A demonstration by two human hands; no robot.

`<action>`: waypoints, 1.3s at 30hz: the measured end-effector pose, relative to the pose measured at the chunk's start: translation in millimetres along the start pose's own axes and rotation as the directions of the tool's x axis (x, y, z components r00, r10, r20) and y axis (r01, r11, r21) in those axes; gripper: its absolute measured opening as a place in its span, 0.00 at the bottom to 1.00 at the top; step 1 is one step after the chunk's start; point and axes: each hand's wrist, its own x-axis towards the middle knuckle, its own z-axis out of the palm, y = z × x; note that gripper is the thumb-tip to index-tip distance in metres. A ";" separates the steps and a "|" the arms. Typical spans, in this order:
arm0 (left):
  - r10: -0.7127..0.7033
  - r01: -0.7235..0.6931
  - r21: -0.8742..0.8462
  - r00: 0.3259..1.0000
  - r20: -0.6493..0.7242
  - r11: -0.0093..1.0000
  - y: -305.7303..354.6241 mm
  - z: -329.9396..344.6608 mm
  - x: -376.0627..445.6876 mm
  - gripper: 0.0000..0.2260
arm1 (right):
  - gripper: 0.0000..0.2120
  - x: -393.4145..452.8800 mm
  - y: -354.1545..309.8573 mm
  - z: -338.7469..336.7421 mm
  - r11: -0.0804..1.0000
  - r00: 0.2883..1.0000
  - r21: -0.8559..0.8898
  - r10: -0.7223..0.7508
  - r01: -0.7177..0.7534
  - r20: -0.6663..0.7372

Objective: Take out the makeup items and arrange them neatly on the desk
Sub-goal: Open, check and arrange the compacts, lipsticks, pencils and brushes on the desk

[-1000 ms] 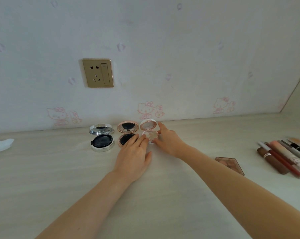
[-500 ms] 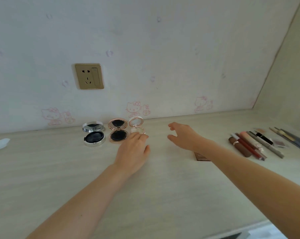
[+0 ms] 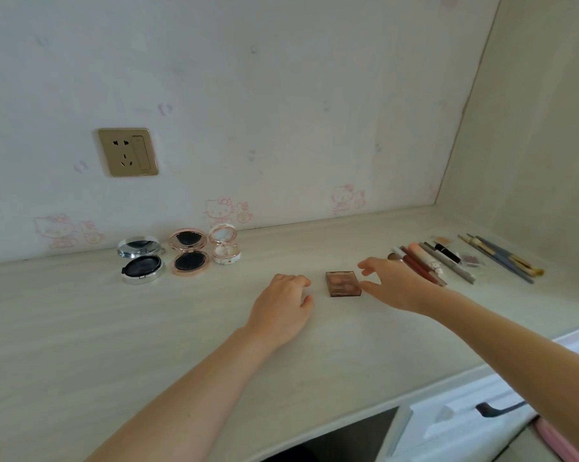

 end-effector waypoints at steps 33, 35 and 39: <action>0.010 0.016 -0.294 0.996 0.087 0.956 -1.1 3.0 26.5 0.24 | 0.23 18.7 -12.4 15.0 0.962 0.962 -0.008 -0.271 0.271 -0.028; -0.021 0.034 -0.404 0.999 0.038 0.914 -4.5 -4.0 19.5 0.23 | 0.21 16.5 -22.5 15.2 0.948 0.946 -0.001 -0.318 0.319 -0.070; -0.127 0.103 -0.662 0.992 0.012 0.742 -9.5 -27.7 2.2 0.22 | 0.17 10.0 -45.0 17.1 0.909 0.902 0.055 -0.398 0.412 -0.168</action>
